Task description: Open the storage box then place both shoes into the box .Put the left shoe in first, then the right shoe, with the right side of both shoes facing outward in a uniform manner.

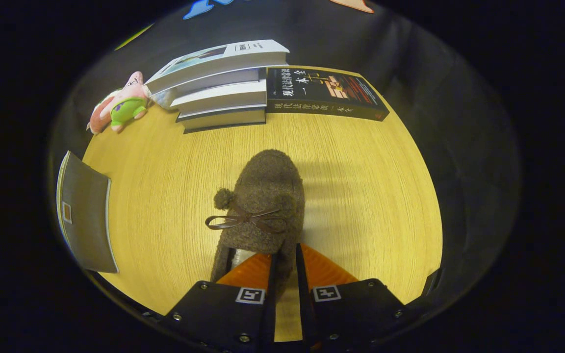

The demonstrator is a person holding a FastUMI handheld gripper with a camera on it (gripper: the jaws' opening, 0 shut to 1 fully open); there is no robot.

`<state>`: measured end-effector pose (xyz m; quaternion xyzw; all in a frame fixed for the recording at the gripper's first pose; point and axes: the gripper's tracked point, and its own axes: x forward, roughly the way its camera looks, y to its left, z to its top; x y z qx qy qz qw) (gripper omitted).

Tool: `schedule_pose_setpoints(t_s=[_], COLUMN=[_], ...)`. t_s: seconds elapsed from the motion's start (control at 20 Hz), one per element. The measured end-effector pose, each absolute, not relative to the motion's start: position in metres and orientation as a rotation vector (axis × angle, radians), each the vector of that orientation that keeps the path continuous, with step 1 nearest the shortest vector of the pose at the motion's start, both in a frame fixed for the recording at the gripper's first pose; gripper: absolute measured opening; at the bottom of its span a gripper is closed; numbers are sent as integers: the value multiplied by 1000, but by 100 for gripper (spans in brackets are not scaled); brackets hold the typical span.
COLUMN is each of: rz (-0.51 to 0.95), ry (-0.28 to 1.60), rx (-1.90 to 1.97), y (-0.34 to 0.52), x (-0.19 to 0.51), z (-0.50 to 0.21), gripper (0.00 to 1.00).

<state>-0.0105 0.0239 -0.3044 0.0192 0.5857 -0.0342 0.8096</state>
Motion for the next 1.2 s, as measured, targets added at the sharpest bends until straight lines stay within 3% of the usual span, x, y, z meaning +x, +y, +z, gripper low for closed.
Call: schedule_pose_setpoints(t_s=[1.05,1.1,1.2], rz=[-131,-102,-111], ry=[1288,1286,1277], rx=[77,90,41], y=[39,46,40], x=[-19,-20,-21], z=[-290,-289,-291], gripper=[27,30,65])
